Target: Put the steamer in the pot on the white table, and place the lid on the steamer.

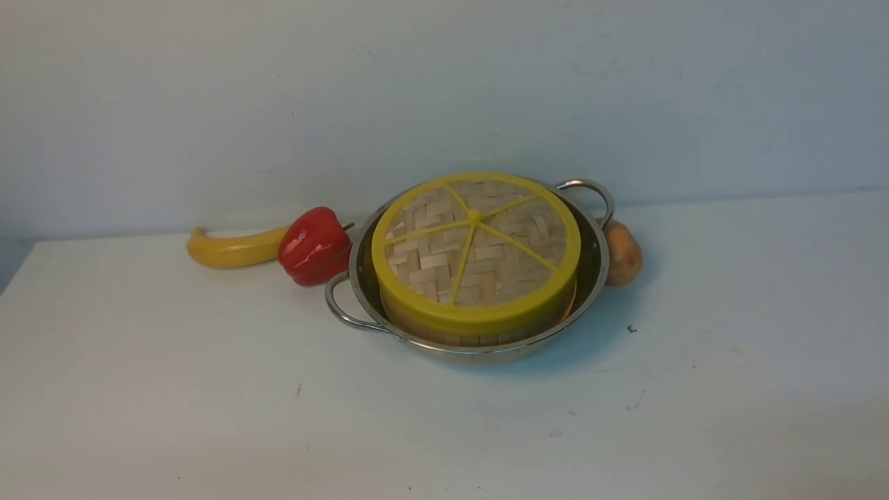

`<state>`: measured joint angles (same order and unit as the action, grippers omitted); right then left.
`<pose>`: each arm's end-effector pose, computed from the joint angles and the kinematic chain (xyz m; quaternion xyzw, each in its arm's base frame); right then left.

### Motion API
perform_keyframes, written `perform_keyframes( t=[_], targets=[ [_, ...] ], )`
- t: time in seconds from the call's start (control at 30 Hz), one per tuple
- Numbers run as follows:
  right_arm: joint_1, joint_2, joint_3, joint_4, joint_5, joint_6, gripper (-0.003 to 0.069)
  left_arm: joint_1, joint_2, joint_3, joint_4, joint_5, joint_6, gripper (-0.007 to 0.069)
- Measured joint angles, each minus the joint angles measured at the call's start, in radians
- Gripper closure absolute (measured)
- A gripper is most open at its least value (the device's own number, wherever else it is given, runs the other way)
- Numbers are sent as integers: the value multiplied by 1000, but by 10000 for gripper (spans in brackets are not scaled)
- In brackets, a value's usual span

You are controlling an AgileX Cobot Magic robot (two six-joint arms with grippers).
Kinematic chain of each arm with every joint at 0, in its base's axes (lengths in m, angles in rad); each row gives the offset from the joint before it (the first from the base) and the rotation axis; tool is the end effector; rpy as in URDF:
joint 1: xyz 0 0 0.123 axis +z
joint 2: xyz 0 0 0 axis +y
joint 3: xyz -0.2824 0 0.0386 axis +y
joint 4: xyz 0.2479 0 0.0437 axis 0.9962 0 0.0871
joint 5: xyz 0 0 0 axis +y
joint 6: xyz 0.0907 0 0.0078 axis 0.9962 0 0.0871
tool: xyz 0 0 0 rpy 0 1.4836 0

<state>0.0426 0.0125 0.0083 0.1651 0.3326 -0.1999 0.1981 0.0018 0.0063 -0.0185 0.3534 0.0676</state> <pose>0.0544 0.0072 0.1800 -0.0505 0.7917 0.0210 0.6085 0.0526 0.0100 0.1790 -0.0569 0.7951 0.0723 0.5995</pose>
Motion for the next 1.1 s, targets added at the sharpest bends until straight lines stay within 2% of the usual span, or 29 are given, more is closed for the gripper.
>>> perform_keyframes(
  t=[0.67, 0.93, 1.1],
  targets=[
    [0, 0, 0, -3, -2, 1, 419, 0, 0, 0, 0, 0, 0, 384],
    [0, 0, 0, -3, -3, 1, 418, -134, 0, 0, 1, 0, 0, 384],
    [0, 0, 0, -3, -3, 1, 418, -142, 0, 0, 1, 0, 0, 384]
  ],
)
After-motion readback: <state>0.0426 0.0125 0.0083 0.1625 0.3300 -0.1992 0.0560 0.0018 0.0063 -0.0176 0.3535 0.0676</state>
